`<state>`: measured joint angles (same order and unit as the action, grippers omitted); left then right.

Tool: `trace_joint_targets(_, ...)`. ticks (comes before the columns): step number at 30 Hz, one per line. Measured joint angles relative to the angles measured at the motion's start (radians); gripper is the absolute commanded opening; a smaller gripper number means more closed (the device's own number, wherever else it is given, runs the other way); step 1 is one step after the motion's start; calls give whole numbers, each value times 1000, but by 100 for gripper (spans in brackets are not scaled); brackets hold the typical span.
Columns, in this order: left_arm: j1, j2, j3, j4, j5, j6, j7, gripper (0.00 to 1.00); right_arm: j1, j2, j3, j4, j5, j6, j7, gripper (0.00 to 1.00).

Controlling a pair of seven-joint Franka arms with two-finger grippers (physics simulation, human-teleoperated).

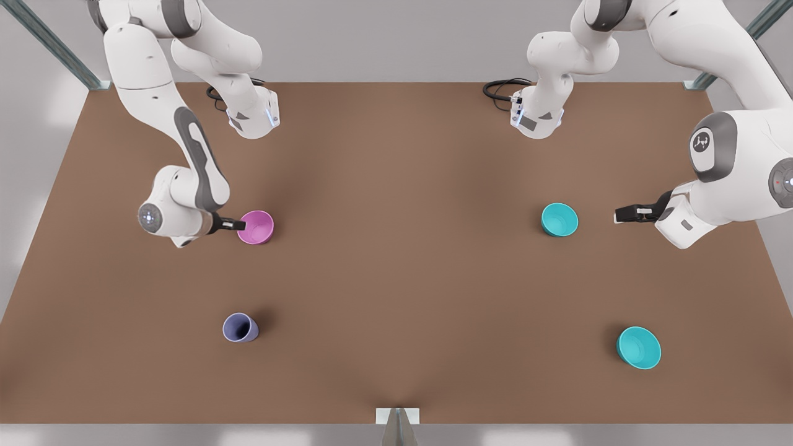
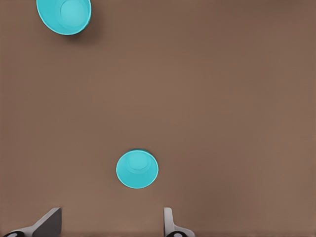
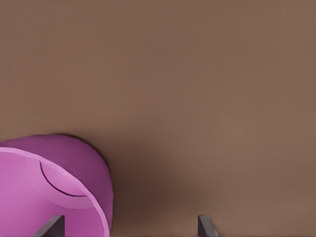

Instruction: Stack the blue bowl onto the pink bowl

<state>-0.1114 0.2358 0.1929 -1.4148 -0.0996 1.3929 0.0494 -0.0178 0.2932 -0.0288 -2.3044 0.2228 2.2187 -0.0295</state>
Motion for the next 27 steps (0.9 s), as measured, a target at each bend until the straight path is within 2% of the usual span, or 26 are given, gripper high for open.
trace_joint_targets(8,1,1,1,0,1,-1,1,100,50,56,1,27,1,-1,45,100)
trace_joint_targets(10,0,1,2,0,1,-1,1,100,52,57,1,39,2,-11,55,56)
trace_joint_targets(11,0,2,2,0,1,-1,1,100,53,57,1,45,4,-17,59,47)
trace_joint_targets(13,1,1,2,0,1,-1,1,100,53,64,1,57,12,-28,62,42)
trace_joint_targets(17,1,1,2,0,1,-1,1,100,60,75,1,74,11,-47,74,26)
trace_joint_targets(19,-1,-1,2,1,1,-2,1,100,66,64,1,79,9,-59,80,21)
trace_joint_targets(25,-1,-5,3,7,1,-11,1,100,124,-49,8,155,21,-153,94,21)
trace_joint_targets(27,-1,-4,3,7,1,-13,1,100,171,-44,21,229,82,-184,99,21)
